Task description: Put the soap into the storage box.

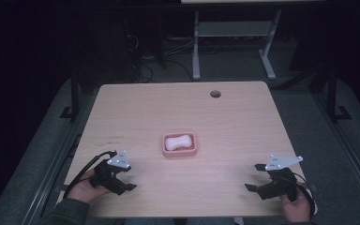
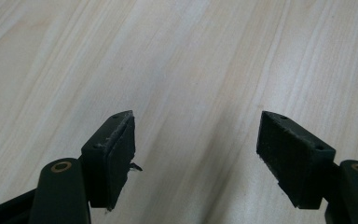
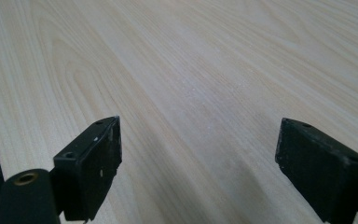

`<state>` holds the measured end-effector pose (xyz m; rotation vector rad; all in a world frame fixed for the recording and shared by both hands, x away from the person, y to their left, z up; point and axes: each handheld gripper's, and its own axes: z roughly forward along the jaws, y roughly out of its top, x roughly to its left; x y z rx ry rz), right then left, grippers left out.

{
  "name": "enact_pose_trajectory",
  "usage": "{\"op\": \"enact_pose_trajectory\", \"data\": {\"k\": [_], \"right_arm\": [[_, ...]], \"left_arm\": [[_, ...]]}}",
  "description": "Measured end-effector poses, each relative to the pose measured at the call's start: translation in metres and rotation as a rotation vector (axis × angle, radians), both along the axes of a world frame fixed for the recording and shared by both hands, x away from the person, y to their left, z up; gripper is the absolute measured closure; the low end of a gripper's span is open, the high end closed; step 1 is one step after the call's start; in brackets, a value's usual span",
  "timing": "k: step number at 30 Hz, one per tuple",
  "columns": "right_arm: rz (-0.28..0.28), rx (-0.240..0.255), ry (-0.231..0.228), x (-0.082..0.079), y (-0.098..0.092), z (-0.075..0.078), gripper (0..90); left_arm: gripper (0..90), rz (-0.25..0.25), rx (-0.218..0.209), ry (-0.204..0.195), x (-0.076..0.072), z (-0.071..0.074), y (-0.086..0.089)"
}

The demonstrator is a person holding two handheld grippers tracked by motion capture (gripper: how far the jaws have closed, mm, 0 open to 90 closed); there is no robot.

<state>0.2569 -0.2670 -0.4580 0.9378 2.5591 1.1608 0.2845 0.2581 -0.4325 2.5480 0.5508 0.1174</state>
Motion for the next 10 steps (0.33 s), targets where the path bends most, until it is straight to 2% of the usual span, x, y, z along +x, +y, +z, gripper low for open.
{"op": "enact_pose_trajectory", "data": {"k": [4, 9, 10], "right_arm": [[0.001, -0.001, -0.002, -0.0003, 0.0003, 0.0001, 14.2], [0.007, -0.001, 0.0, -0.0001, 0.0013, 0.0002, 14.2], [0.005, 0.001, -0.001, 0.0002, 0.0014, -0.0002, 14.2]], "left_arm": [[27.7, -0.007, 0.018, -0.005, -0.0038, -0.0024, 0.002], [27.9, 0.0, 0.016, -0.01, -0.0089, -0.0046, 0.0033], [27.8, 0.005, 0.01, -0.001, -0.0095, -0.0053, 0.0032]]}}
